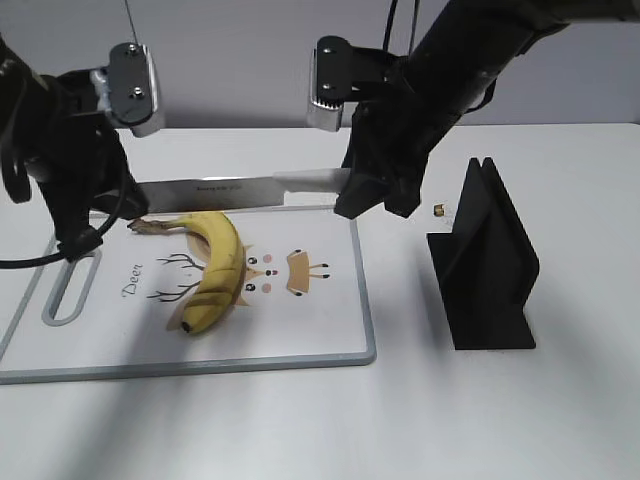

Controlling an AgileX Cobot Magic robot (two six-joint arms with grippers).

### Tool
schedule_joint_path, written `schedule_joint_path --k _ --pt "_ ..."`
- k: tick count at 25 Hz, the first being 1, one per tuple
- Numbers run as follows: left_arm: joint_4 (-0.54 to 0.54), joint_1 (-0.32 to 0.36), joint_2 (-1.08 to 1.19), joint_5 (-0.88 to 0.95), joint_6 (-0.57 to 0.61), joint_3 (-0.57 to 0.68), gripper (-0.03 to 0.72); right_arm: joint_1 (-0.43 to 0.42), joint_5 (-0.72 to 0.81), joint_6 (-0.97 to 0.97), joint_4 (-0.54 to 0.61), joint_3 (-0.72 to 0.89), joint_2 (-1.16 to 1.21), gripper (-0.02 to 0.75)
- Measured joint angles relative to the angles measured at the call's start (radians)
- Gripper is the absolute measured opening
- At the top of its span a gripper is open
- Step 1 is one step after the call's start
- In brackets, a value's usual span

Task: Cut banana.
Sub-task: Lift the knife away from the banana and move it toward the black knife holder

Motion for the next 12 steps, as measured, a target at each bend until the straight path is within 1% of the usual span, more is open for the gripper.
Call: schedule_joint_path --k 1,3,4,7,9,10,12 --pt "-0.002 0.000 -0.011 0.003 -0.001 0.000 0.022 0.000 0.003 0.000 -0.001 0.000 -0.007 0.175" --pt "-0.005 0.000 -0.030 0.001 -0.013 0.000 0.093 0.000 0.014 0.000 -0.004 0.000 -0.022 0.172" --pt "-0.005 0.001 -0.039 -0.003 -0.019 0.000 0.137 0.000 0.019 0.003 -0.008 0.000 -0.028 0.167" --pt "-0.003 0.007 -0.067 -0.005 -0.030 0.000 0.332 -0.003 0.022 0.019 -0.029 0.000 -0.042 0.162" --pt "-0.003 0.007 -0.084 -0.004 -0.030 0.000 0.438 -0.005 0.022 0.022 -0.037 0.000 -0.054 0.162" --pt "-0.003 0.007 -0.091 -0.004 -0.030 0.000 0.480 -0.006 0.022 0.023 -0.038 0.000 -0.063 0.162" --pt "-0.005 0.009 -0.112 -0.004 -0.044 0.000 0.525 -0.006 0.024 0.023 -0.038 0.000 -0.076 0.162"
